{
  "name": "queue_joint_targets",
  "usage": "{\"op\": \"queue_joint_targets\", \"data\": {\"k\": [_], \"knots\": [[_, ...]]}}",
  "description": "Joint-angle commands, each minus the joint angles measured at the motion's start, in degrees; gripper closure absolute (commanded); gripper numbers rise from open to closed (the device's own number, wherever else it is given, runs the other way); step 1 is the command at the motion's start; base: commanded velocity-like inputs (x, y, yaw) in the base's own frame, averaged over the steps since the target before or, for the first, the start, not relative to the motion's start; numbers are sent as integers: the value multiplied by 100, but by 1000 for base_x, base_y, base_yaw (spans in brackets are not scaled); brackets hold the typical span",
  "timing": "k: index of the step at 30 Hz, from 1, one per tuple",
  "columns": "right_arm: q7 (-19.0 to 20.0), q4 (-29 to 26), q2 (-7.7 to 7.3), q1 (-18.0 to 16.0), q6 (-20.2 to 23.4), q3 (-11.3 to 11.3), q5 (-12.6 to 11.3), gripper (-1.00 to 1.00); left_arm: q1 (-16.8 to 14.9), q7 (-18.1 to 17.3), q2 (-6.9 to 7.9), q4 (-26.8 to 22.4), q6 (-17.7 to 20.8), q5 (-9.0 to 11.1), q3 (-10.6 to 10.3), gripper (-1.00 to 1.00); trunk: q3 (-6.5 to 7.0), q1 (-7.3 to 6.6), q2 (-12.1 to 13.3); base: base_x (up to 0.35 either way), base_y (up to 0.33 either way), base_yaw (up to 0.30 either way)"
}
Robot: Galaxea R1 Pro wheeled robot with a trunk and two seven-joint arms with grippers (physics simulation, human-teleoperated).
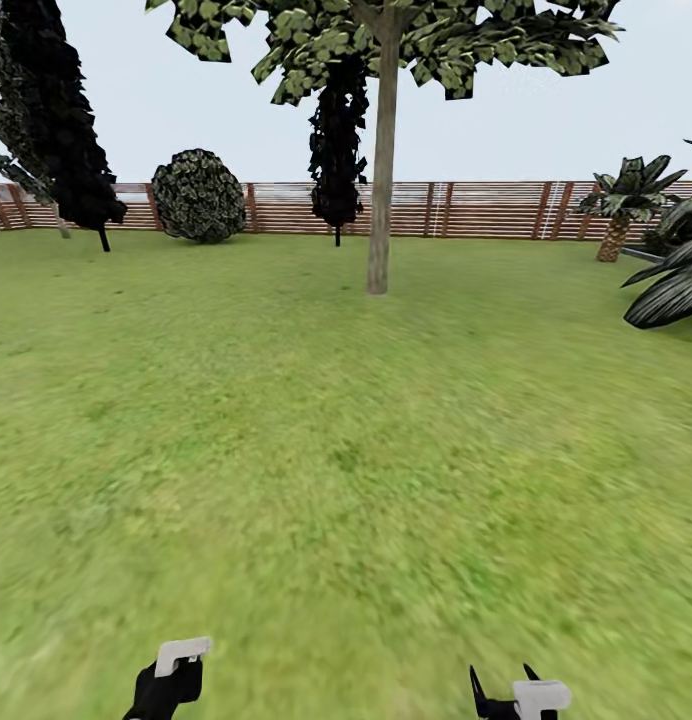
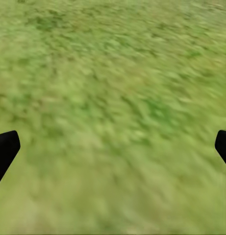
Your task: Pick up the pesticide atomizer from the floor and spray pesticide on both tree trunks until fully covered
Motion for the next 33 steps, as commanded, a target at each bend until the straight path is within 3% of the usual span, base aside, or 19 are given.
{"op": "queue_joint_targets", "data": {"k": [1,33], "knots": [[8,4,-1,-2,-15,1,-1,-100,-3,4,0,4,-19,25,-1,100,-5,2,-2,339,0,0],[8,4,-1,0,-15,1,-1,-100,-3,4,0,4,-19,27,-1,100,-5,2,-2,339,0,0]]}}
